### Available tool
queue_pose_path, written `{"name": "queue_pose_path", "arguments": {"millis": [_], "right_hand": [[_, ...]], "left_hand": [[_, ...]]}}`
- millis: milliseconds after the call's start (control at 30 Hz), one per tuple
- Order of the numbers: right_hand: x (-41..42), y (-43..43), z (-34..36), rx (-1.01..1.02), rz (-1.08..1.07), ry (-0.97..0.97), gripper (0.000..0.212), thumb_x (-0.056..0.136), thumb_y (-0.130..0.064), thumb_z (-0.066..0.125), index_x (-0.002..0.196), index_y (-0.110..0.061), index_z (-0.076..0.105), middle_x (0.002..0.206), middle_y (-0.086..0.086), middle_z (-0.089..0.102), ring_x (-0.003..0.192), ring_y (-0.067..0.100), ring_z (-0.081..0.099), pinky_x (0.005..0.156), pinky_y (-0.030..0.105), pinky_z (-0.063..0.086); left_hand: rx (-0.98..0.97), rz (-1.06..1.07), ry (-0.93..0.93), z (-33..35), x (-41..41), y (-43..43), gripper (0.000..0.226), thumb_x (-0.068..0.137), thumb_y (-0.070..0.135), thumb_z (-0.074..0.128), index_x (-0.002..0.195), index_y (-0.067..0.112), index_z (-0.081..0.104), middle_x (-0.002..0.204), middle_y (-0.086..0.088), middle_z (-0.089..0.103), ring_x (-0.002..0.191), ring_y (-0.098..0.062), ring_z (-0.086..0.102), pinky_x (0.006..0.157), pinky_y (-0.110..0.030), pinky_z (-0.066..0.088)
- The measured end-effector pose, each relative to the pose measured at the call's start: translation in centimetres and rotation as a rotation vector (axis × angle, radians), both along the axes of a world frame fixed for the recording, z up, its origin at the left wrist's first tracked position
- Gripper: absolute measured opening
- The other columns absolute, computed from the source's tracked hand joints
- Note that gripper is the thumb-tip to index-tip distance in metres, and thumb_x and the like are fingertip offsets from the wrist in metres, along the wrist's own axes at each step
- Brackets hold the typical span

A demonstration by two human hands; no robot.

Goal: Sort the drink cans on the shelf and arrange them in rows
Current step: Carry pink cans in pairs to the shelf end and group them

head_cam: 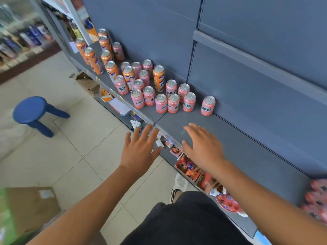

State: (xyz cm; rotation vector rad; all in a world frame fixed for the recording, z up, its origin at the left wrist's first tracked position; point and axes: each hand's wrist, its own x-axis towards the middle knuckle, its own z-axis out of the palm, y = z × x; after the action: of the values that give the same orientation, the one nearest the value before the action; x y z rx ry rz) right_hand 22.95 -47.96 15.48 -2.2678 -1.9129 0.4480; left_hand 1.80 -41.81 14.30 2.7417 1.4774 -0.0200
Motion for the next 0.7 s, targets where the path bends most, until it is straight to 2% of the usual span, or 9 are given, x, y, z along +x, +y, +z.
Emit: {"name": "queue_pose_path", "arguments": {"millis": [67, 233, 367, 533, 700], "right_hand": [[0.9, 2.3, -0.5, -0.021, 0.004, 0.01, 0.05, 0.096, -0.037, 0.053, 0.142, -0.017, 0.046, 0.151, 0.003, 0.044, 0.133, 0.026, 0.046, 0.101, 0.041, 0.042], [3.1, 7.4, -1.3, -0.082, 0.02, 0.032, 0.051, 0.098, -0.036, 0.05, 0.145, -0.018, 0.042, 0.154, 0.002, 0.04, 0.135, 0.026, 0.043, 0.103, 0.041, 0.041], [4.2, 11.0, -1.9, -0.109, 0.008, 0.035, 0.05, 0.096, -0.034, 0.054, 0.142, -0.015, 0.046, 0.144, 0.004, 0.049, 0.127, 0.029, 0.05, 0.096, 0.042, 0.044], [3.9, 14.6, -3.0, -0.13, -0.038, 0.056, 0.048, 0.095, -0.034, 0.055, 0.139, -0.017, 0.047, 0.137, 0.002, 0.053, 0.122, 0.029, 0.053, 0.091, 0.042, 0.045], [1.8, 18.1, -4.7, -0.176, -0.128, 0.078, 0.048, 0.095, -0.034, 0.056, 0.139, -0.018, 0.046, 0.138, 0.001, 0.053, 0.119, 0.03, 0.054, 0.09, 0.04, 0.045]], "left_hand": [[-0.005, 0.012, 0.019, -0.3, 0.6, 2.3, 0.06, 0.093, 0.054, 0.055, 0.141, 0.021, 0.046, 0.148, -0.006, 0.046, 0.13, -0.036, 0.046, 0.104, -0.054, 0.042], [-0.066, 0.06, 0.082, -1.1, 1.9, 7.3, 0.059, 0.096, 0.058, 0.047, 0.144, 0.025, 0.039, 0.153, -0.004, 0.041, 0.135, -0.035, 0.041, 0.109, -0.055, 0.038], [-0.093, 0.097, 0.105, -1.6, 2.3, 10.9, 0.061, 0.095, 0.057, 0.049, 0.144, 0.022, 0.041, 0.151, -0.005, 0.043, 0.134, -0.037, 0.043, 0.108, -0.055, 0.039], [-0.14, 0.109, 0.125, -2.9, 2.0, 15.5, 0.06, 0.095, 0.057, 0.048, 0.143, 0.021, 0.043, 0.15, -0.005, 0.044, 0.134, -0.037, 0.042, 0.106, -0.053, 0.039], [-0.178, 0.17, 0.108, -5.0, 0.2, 21.6, 0.066, 0.096, 0.059, 0.045, 0.147, 0.018, 0.035, 0.152, -0.005, 0.04, 0.137, -0.035, 0.037, 0.109, -0.049, 0.038]]}}
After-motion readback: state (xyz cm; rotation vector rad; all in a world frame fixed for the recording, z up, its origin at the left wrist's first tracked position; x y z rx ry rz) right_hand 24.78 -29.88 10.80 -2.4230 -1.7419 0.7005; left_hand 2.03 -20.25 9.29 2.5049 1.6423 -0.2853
